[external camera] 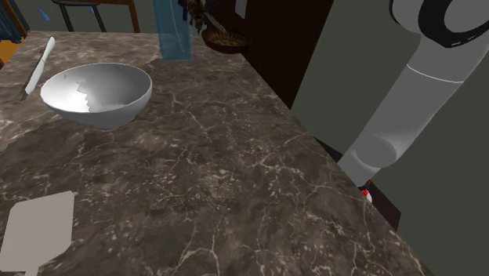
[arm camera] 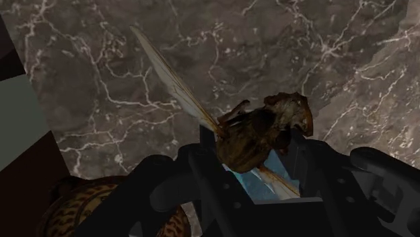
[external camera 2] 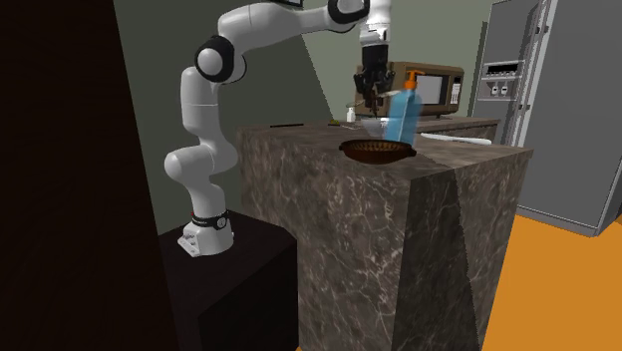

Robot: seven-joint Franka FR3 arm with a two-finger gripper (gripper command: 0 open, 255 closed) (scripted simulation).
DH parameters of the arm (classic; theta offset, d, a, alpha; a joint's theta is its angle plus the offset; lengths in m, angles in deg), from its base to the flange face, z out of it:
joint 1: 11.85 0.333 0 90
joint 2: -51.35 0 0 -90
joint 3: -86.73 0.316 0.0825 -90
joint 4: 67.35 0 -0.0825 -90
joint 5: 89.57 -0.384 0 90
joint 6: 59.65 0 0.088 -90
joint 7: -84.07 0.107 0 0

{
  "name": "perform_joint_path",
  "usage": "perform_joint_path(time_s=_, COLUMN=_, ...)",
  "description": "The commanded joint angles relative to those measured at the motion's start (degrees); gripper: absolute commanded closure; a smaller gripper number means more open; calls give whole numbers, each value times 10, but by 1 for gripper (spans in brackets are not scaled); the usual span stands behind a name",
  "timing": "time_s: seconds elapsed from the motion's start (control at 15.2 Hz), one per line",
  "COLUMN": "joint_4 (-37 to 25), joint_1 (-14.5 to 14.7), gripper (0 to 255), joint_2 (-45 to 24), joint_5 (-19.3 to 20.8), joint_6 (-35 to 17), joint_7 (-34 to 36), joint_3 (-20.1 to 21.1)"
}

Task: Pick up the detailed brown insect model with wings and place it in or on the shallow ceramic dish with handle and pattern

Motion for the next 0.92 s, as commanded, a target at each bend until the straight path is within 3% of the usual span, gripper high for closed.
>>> perform_joint_path(time_s=0.0, joint_4=5, joint_1=-17, gripper=255, joint_2=6, joint_5=-6, joint_6=2, joint_7=-30, joint_3=-13)
perform_joint_path(time_s=0.46, joint_4=-14, joint_1=-68, gripper=255, joint_2=-7, joint_5=-8, joint_6=16, joint_7=-121, joint_3=-54)
perform_joint_path(time_s=0.86, joint_4=-67, joint_1=-104, gripper=255, joint_2=-48, joint_5=3, joint_6=37, joint_7=-190, joint_3=-83)
